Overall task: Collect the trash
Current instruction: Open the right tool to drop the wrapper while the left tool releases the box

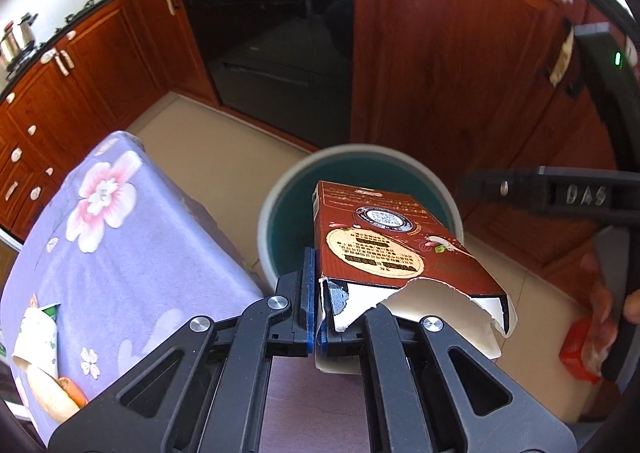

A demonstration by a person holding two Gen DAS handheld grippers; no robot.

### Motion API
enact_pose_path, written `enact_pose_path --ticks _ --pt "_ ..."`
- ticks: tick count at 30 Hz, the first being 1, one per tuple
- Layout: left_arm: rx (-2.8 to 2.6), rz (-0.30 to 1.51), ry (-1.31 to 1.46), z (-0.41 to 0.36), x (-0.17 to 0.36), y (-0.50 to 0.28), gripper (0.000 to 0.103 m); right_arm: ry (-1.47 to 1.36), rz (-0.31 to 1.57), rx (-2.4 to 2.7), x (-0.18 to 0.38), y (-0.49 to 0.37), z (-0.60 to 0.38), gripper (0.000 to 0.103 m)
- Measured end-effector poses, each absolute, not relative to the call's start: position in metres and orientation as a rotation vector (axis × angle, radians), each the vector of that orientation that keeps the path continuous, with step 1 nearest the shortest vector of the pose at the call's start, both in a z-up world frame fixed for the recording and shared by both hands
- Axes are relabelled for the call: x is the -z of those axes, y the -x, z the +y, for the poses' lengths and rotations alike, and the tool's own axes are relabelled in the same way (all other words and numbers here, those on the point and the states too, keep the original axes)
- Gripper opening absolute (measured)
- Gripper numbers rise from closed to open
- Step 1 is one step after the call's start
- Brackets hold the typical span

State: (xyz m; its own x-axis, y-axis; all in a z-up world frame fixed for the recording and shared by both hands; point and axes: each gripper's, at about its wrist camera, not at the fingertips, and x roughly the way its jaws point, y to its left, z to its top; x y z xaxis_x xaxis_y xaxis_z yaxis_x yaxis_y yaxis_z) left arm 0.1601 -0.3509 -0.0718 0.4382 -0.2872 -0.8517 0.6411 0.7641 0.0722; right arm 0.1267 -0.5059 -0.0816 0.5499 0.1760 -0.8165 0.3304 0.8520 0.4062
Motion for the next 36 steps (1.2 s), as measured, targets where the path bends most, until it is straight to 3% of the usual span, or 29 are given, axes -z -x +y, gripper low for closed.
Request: enact_pose_path --ticks 7,19,22,24,30,36 --pt "0.672 1.218 -0.293 -0.362 0.101 -0.184 0.003 -0.556 0.990 0.088 0.073 -0.133 -0.507 0.076" --pt "0.626 1.364 -0.275 -0.360 0.122 -0.191 0.010 -0.529 0.998 0.081 0.068 -0.142 -0.502 0.076" --pt "0.599 1.401 -0.258 -0.358 0.126 -0.198 0.023 -0.526 1.002 0.077 0.069 -0.143 -0.499 0.076" --pt "0.566 1.381 -0.264 -0.354 0.123 -0.200 0.056 -0.528 1.007 0.076 0.071 -0.144 -0.497 0.076" --pt "0.532 1.324 -0.268 -0.349 0.105 -0.206 0.071 -0.520 1.017 0.080 0.070 -0.145 -0.492 0.083" --pt "0.559 1.390 -0.271 -0.349 0.103 -0.202 0.074 -0.516 1.011 0.084 0.068 -0.145 -0.489 0.083"
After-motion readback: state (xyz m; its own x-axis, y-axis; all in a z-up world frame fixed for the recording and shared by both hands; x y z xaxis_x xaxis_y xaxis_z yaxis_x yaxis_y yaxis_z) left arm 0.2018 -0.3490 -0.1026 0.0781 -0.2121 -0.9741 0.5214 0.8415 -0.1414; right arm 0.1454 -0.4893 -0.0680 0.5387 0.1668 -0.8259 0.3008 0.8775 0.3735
